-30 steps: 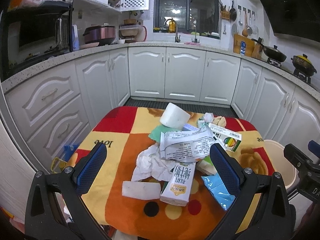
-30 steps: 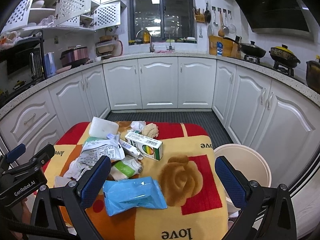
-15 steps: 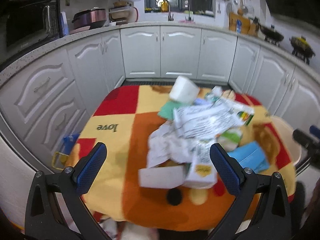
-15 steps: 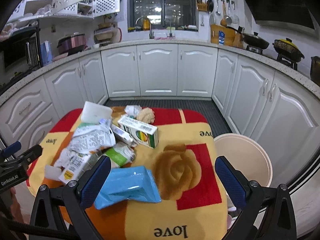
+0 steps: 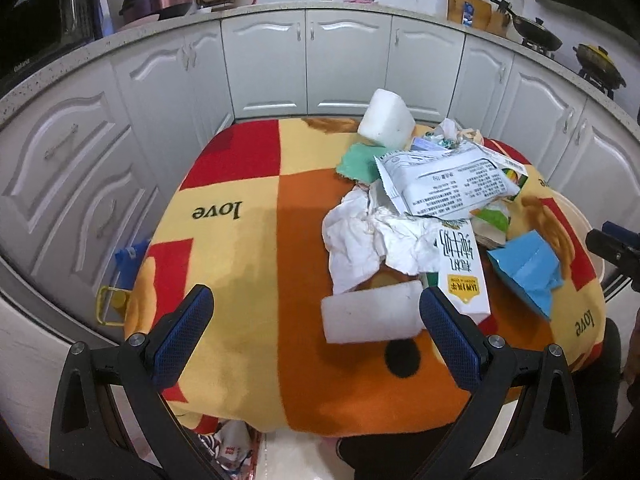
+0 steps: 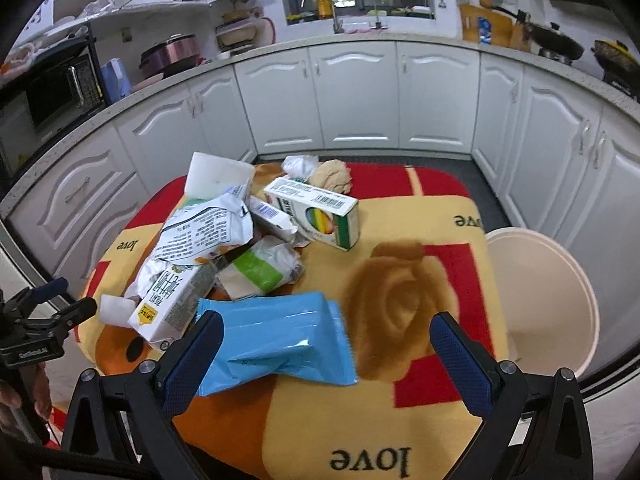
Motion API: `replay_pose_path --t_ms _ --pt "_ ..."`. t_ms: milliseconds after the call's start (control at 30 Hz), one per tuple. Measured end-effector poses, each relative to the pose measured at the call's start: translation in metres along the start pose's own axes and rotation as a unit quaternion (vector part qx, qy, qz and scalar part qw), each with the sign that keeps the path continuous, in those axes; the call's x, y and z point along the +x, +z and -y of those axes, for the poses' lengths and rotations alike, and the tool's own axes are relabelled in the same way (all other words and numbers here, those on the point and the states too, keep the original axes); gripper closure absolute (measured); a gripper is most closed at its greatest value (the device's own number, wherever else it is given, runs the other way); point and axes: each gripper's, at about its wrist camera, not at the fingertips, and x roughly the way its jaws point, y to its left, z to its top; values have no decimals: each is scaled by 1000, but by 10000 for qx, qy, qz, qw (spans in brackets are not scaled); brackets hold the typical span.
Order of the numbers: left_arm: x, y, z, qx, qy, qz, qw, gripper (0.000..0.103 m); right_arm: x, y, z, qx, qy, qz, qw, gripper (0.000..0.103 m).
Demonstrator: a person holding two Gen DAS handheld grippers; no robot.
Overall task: Collect trash
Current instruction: 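Grasp the white foam block with the left gripper while the right gripper grasps white tissues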
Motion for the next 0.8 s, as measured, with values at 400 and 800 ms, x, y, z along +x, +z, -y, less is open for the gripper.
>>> replay_pose_path --t_ms 400,800 --pt "9 -7 12 724 -326 -174 9967 5 14 10 -4 -65 249 -114 9996 4" --pt "33 -7 29 1189 -691 -189 9903 57 23 10 -13 -134 283 -215 9993 4"
